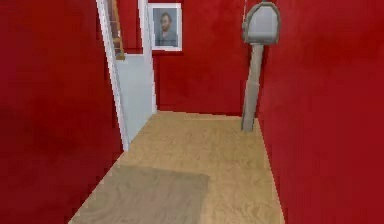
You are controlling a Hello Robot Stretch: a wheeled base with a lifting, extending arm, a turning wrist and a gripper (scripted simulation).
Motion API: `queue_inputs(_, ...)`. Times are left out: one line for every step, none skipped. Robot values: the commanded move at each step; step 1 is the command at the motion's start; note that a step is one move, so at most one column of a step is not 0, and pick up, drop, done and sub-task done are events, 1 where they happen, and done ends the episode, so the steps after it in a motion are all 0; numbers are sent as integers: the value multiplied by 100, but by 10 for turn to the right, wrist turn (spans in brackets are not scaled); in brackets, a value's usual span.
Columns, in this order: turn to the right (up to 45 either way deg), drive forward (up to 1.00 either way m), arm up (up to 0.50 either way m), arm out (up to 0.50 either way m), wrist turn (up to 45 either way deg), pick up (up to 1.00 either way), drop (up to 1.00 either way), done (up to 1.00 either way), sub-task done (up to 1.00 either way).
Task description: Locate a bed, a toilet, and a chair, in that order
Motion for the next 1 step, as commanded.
queue_inputs(90, 0, 0, 0, 0, 0, 0, 0, 0)
